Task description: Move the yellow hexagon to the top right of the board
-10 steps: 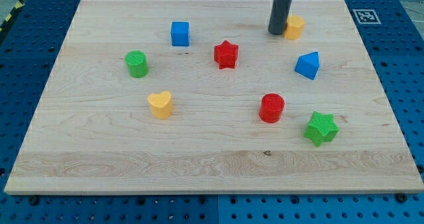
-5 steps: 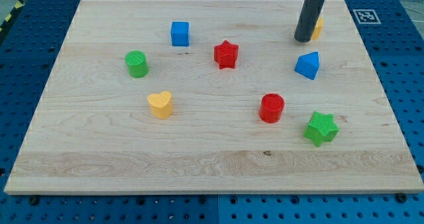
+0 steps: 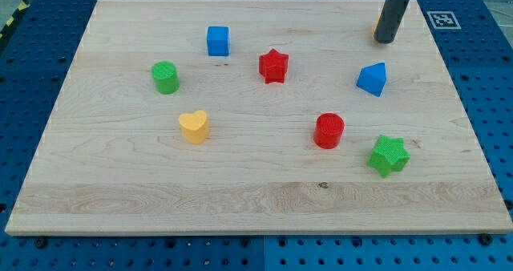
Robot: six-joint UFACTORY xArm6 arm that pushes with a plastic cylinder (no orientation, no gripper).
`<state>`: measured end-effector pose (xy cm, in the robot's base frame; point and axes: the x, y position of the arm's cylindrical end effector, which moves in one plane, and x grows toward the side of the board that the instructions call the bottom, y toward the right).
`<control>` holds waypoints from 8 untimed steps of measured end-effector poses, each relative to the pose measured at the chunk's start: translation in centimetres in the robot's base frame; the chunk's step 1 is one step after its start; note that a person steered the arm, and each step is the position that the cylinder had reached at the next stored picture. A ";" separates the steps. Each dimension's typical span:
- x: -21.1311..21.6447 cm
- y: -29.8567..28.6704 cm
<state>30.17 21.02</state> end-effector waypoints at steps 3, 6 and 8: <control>-0.5 -1.6; -1.9 -0.2; 0.5 0.5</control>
